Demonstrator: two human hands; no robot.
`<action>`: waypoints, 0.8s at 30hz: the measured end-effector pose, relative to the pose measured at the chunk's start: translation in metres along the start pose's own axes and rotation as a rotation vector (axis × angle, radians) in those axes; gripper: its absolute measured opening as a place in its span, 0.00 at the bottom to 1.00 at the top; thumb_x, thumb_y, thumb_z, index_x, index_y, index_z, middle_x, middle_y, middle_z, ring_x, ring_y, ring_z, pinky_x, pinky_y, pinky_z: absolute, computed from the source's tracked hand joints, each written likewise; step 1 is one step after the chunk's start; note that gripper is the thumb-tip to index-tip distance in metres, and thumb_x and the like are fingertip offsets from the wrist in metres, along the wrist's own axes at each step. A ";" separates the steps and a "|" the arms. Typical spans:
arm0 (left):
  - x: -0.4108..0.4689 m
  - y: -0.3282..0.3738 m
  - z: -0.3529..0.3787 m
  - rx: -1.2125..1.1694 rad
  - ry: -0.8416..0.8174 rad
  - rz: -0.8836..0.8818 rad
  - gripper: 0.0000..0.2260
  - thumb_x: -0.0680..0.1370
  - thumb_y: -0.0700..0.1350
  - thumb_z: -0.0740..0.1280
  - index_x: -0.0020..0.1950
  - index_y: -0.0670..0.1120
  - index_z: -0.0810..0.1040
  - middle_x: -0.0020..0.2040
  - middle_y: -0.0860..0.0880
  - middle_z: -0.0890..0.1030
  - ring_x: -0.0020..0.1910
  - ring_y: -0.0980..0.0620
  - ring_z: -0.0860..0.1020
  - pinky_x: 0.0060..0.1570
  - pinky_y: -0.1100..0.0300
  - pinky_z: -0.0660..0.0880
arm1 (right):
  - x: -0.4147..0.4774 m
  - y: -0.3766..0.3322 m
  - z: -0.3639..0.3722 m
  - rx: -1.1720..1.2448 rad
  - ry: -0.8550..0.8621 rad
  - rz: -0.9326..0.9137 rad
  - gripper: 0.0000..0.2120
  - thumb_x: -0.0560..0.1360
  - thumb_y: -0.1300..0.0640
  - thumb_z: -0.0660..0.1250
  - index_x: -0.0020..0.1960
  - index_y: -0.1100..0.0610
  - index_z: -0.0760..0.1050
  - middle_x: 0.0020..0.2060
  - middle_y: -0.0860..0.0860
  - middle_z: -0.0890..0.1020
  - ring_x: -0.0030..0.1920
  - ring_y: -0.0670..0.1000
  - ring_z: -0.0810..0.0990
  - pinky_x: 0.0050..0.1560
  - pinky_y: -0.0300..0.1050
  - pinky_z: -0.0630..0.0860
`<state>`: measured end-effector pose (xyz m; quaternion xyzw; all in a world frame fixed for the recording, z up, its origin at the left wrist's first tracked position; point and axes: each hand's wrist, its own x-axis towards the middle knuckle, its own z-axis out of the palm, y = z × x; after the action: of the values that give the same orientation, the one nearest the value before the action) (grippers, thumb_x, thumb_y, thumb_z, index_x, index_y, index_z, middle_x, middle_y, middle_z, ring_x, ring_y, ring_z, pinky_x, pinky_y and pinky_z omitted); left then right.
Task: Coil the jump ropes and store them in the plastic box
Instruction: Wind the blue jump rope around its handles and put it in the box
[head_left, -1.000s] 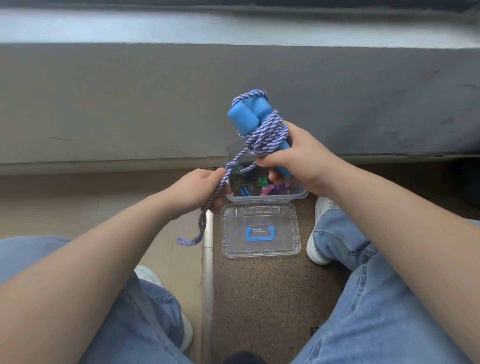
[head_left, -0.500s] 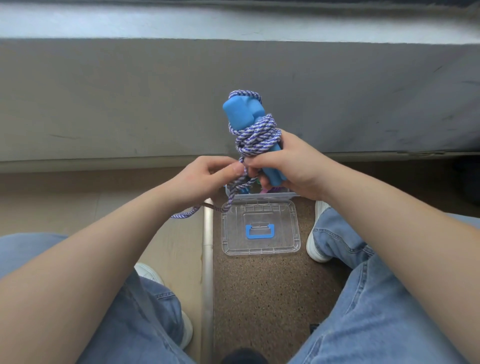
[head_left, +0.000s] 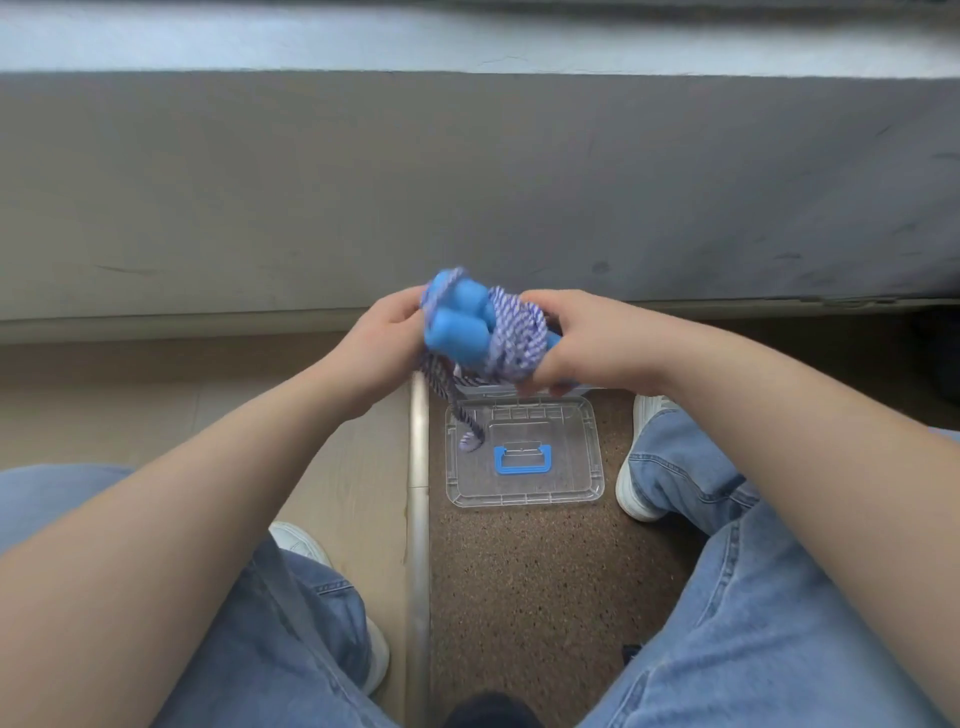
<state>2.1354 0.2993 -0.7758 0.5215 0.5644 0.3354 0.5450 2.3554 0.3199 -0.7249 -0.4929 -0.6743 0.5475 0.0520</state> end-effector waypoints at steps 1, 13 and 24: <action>0.001 0.002 -0.002 -0.007 0.054 0.019 0.08 0.80 0.48 0.63 0.48 0.50 0.81 0.43 0.54 0.83 0.41 0.56 0.78 0.47 0.53 0.76 | -0.002 0.000 -0.003 -0.157 -0.051 -0.016 0.21 0.68 0.64 0.76 0.57 0.47 0.77 0.48 0.51 0.85 0.43 0.50 0.83 0.46 0.51 0.81; 0.002 0.009 -0.013 0.130 0.071 0.032 0.05 0.80 0.44 0.67 0.45 0.51 0.79 0.32 0.60 0.78 0.33 0.60 0.72 0.35 0.63 0.70 | -0.001 0.011 -0.011 -0.467 0.020 0.157 0.15 0.66 0.56 0.77 0.47 0.50 0.74 0.42 0.54 0.83 0.37 0.55 0.82 0.36 0.51 0.79; -0.004 0.003 -0.016 0.666 -0.009 -0.069 0.10 0.77 0.54 0.64 0.40 0.53 0.82 0.40 0.48 0.83 0.42 0.47 0.80 0.46 0.55 0.76 | 0.000 -0.003 -0.009 0.434 0.173 0.071 0.11 0.73 0.63 0.76 0.50 0.54 0.77 0.32 0.49 0.78 0.30 0.51 0.73 0.38 0.48 0.78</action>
<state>2.1205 0.2991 -0.7690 0.6529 0.6580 0.1117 0.3581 2.3587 0.3264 -0.7194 -0.5386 -0.5159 0.6370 0.1948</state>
